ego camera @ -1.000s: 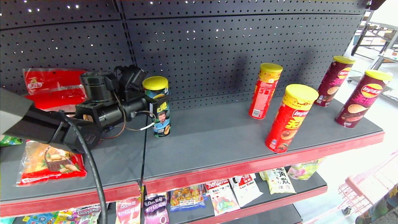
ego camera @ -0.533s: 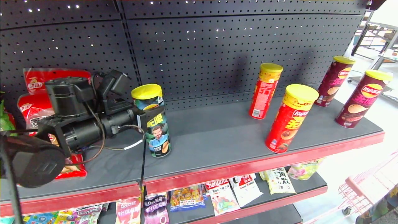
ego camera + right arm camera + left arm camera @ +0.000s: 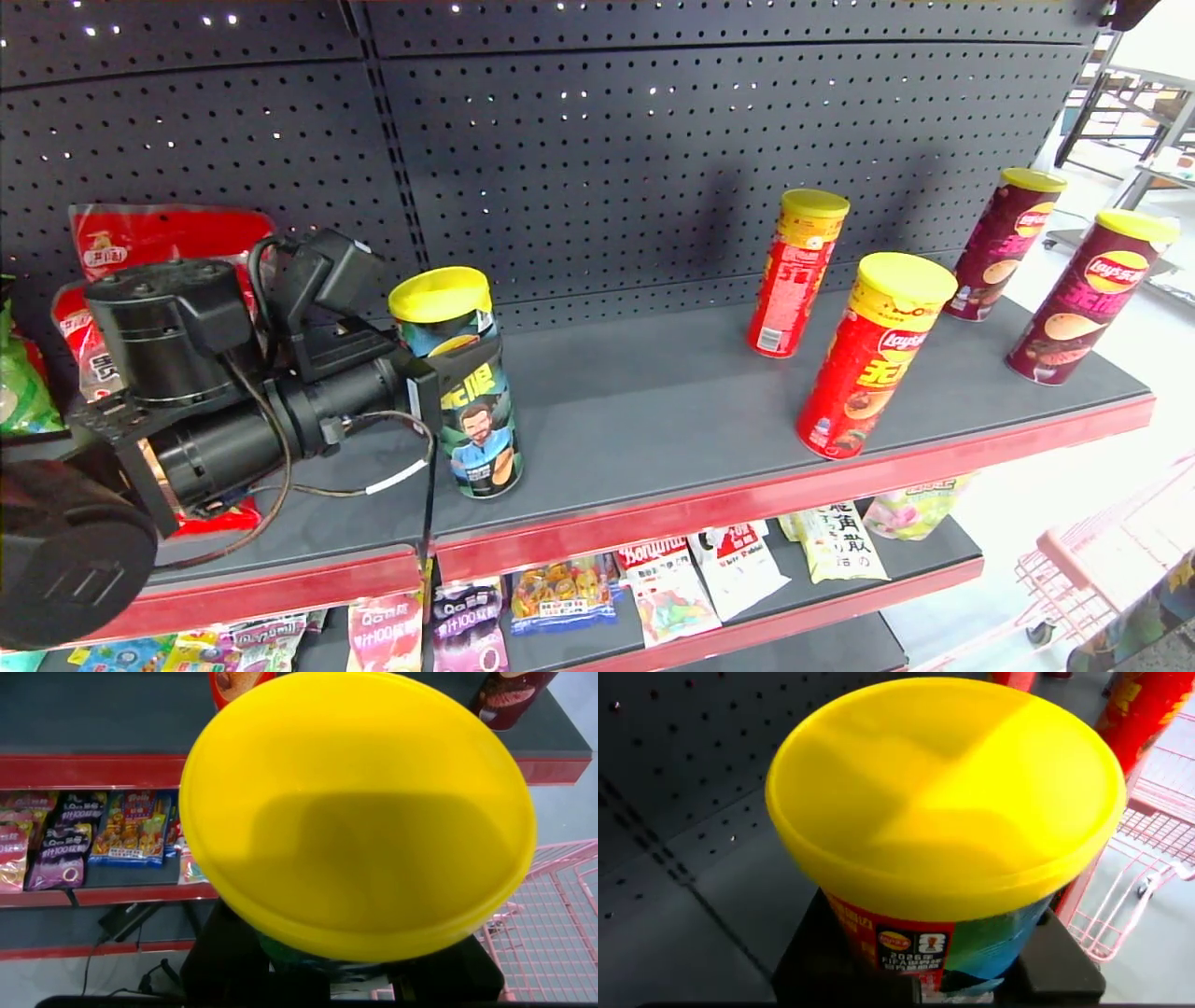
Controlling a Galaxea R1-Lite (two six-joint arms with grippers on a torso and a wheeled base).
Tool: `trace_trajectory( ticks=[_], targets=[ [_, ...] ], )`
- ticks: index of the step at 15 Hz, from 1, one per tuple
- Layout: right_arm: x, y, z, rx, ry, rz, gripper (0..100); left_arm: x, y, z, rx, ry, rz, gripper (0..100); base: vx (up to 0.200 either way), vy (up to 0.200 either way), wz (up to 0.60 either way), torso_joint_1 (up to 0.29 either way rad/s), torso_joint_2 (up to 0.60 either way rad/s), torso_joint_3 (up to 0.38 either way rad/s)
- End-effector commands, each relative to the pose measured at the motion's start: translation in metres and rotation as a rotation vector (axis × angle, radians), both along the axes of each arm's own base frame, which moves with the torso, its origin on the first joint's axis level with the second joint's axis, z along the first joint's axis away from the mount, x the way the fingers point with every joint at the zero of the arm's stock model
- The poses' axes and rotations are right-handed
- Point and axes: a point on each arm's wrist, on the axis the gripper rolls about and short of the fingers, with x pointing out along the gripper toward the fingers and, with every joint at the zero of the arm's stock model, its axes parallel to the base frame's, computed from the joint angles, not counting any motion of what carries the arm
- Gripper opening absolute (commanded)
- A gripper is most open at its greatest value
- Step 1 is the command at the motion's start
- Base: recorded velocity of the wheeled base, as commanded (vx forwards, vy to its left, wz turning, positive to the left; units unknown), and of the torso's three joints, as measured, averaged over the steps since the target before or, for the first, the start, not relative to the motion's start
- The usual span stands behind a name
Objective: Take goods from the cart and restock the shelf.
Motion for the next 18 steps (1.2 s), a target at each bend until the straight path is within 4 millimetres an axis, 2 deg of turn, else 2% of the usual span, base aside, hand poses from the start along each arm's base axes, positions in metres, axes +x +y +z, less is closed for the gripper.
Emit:
trace_trajectory(
  ticks=[1,7,13,18],
  targets=[
    [0.0,0.0,0.0,-0.001,0.002,0.0,0,-0.001,-0.011,-0.007,0.007,0.018,-0.026,0,0.0,0.0,0.0,0.0,0.0,0.0],
    [0.0,0.0,-0.001,-0.001,0.004,0.0,0,-0.009,-0.007,-0.022,0.037,0.069,-0.026,0,0.0,0.0,0.0,0.0,0.0,0.0],
    [0.0,0.0,-0.001,-0.001,0.002,0.0,0,-0.015,-0.005,-0.016,0.022,0.039,-0.022,0,0.0,0.0,0.0,0.0,0.0,0.0],
    [0.0,0.0,-0.001,-0.001,0.004,0.0,0,-0.025,-0.001,-0.021,0.032,0.057,-0.03,0,0.0,0.0,0.0,0.0,0.0,0.0]
  ],
)
